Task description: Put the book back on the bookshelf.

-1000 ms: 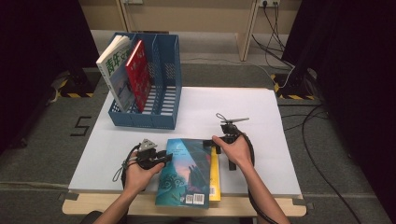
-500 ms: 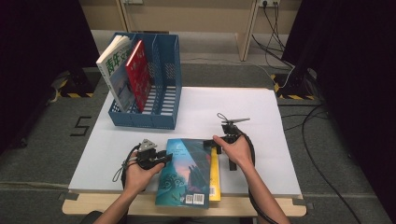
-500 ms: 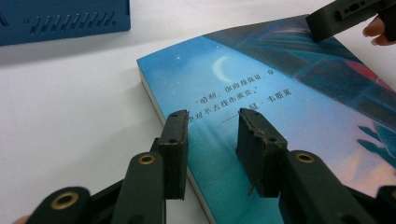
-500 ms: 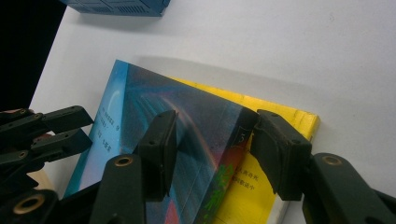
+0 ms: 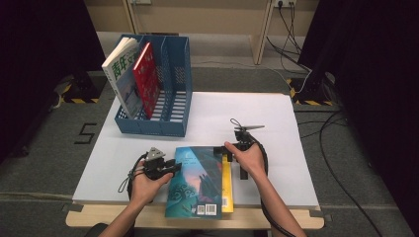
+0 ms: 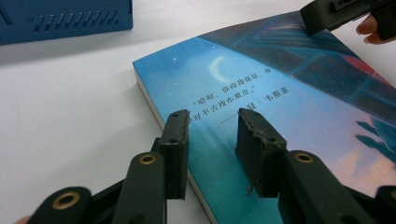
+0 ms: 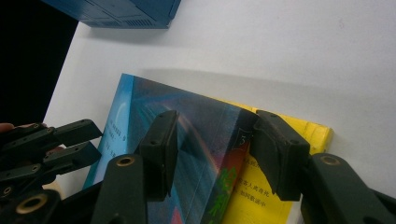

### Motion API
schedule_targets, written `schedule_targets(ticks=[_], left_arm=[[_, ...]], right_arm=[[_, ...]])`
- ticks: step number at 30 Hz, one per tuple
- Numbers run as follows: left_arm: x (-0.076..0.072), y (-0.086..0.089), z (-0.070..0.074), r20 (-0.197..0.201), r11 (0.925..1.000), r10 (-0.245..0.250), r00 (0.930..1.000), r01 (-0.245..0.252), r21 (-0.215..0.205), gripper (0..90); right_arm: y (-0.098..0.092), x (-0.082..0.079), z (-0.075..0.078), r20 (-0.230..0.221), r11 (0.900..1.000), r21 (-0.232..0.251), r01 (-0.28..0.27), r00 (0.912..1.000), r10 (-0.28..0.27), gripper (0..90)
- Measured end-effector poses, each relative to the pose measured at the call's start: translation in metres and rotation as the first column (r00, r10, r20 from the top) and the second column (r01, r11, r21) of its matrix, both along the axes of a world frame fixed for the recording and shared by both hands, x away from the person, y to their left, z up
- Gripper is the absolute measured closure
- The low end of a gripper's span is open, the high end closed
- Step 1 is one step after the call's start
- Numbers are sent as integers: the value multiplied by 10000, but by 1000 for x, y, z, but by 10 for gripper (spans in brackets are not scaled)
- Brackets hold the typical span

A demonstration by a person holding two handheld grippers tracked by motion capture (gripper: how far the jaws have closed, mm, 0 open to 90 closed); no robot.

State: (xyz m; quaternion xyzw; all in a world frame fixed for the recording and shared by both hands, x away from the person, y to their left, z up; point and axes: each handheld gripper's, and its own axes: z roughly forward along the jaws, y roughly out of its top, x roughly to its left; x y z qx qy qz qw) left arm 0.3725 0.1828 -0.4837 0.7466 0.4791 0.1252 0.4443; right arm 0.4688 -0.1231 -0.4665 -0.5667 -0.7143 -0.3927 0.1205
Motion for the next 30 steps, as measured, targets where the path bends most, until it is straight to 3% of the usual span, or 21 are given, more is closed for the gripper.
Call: schedule_targets(ticks=[10,17,27,30], left_arm=[[0,1,0,12,10000,7,10000,-7,9,633],[0,1,0,-19,10000,10,10000,-10,-6,633],[-1,1,0,40,10000,16,10000,-16,-16,635],[-1,2,-1,22,10000,30,10000,-30,-19,635]], right_arm=[[4,1,0,0,9999,-166,8,10000,-8,512],[4,5,-3,-496,9995,314,71,9988,-55,492],[6,5,1,-307,10000,-55,-51,9995,49,546],[5,5,5,-238,10000,79,-51,9997,53,585]])
